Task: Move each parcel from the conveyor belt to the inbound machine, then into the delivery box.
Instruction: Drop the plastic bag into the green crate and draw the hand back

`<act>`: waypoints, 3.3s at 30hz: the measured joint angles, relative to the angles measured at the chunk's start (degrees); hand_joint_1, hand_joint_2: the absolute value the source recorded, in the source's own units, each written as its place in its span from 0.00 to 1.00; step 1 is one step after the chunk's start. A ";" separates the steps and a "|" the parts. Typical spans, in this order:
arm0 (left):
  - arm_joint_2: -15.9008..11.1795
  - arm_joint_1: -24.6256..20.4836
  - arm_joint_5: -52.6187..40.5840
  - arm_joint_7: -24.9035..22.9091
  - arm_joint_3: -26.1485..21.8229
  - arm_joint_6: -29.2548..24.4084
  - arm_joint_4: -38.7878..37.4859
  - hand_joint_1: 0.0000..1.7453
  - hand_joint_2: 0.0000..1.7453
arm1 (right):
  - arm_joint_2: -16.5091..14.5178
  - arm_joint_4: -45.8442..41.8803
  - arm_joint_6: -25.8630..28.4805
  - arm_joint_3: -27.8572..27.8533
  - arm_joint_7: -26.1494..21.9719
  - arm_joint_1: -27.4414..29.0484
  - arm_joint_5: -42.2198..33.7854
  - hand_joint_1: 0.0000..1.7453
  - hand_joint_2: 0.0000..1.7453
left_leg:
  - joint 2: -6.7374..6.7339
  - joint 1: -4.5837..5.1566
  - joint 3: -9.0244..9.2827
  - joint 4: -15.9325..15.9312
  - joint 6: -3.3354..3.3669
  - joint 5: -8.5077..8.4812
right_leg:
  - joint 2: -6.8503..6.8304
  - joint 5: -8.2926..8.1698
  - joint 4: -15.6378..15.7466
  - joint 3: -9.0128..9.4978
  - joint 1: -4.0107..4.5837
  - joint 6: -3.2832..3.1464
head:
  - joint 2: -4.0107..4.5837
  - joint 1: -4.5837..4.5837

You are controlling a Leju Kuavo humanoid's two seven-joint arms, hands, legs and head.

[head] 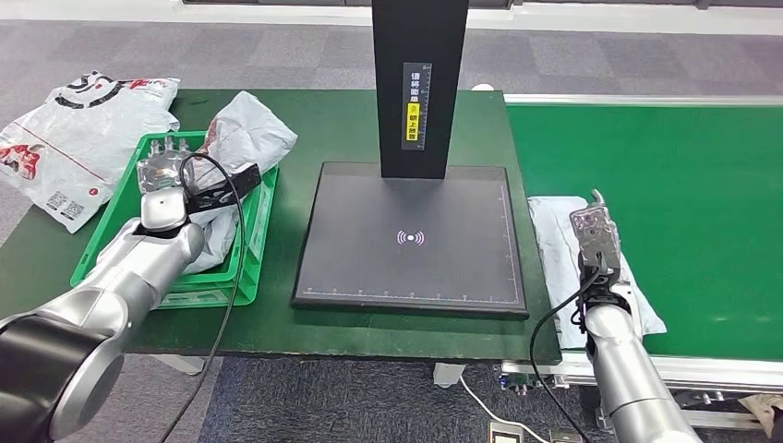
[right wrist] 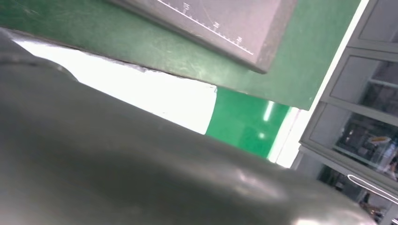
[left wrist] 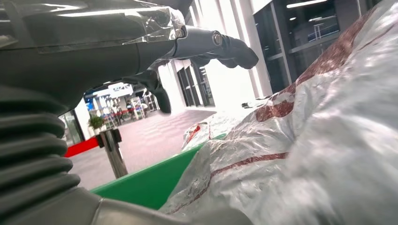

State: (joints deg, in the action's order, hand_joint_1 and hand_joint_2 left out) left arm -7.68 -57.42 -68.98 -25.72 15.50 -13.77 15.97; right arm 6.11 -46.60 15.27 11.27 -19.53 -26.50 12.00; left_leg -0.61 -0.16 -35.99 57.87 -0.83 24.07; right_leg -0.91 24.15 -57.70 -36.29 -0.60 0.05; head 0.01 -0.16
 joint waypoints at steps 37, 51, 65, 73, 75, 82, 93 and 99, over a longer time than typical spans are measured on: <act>-0.21 0.58 -2.36 -0.43 -2.99 -2.12 -0.40 0.00 0.00 | 1.75 3.26 -0.21 0.01 -1.30 -1.45 -1.22 0.00 0.00 | -0.01 0.00 0.00 0.00 0.02 0.01 | 0.04 0.00 0.00 0.00 -0.03 0.03 | 0.00 0.01; -0.21 0.58 -2.36 -0.43 -2.99 -2.12 -0.40 0.00 0.00 | 1.75 3.26 -0.21 0.00 -1.30 -1.49 -1.22 0.00 0.00 | -0.01 0.00 0.00 0.00 0.02 0.01 | 0.04 0.01 0.00 0.00 -0.03 0.03 | 0.00 0.01; -0.21 0.58 -2.36 -0.42 -2.99 -2.12 -0.40 0.00 0.00 | 1.75 3.26 -0.21 0.01 -1.30 -1.50 -1.22 0.00 0.00 | -0.01 0.00 0.00 0.00 0.02 0.01 | 0.04 0.01 0.00 0.00 -0.03 0.03 | 0.01 0.01; 0.02 0.64 -2.04 -0.01 -3.03 -2.37 -0.33 0.00 1.00 | 1.81 3.33 0.11 0.01 -0.97 -1.54 -0.86 0.00 1.00 | -0.04 0.01 0.03 0.01 0.02 0.01 | 0.06 0.01 0.02 -0.04 -0.03 0.03 | -0.01 0.01; 1.86 1.71 2.22 4.02 -4.43 -5.82 1.77 0.00 1.00 | 2.01 4.97 3.94 0.01 2.92 -2.10 3.25 0.00 1.00 | -0.05 0.06 0.03 0.06 0.05 0.01 | 0.06 0.01 0.05 -0.07 -0.07 0.07 | 0.01 -0.03; 16.04 5.58 42.68 66.08 -22.50 -26.10 11.72 0.00 1.00 | 3.21 18.04 19.26 0.01 14.70 -5.24 16.56 0.00 1.00 | 0.33 0.19 -0.08 0.18 0.43 0.20 | -0.39 0.08 0.12 0.25 -0.24 0.38 | 0.00 0.05; 18.41 4.96 39.61 64.31 -29.68 -26.09 10.61 0.00 1.00 | 4.23 23.45 18.45 0.00 15.83 -5.59 19.16 0.00 1.00 | -0.05 0.16 0.06 0.16 0.42 0.23 | 0.02 0.07 0.11 0.19 -0.20 0.37 | 0.00 0.04; 18.41 4.19 39.61 64.29 -29.68 -26.07 9.02 0.00 1.00 | 4.55 24.17 18.34 -0.02 15.93 -5.80 19.43 0.00 1.00 | -0.05 0.18 0.04 0.16 0.43 0.23 | 0.01 0.07 0.13 0.20 -0.22 0.38 | -0.01 0.05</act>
State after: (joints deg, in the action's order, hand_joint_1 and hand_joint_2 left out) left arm 10.73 -53.23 -29.38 38.58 -14.19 -39.85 24.99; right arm 10.67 -22.43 33.60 11.26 -3.61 -32.30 31.42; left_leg -0.66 0.01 -35.95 58.04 -0.41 24.30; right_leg -0.90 24.22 -57.57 -36.09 -0.82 0.43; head 0.01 -0.11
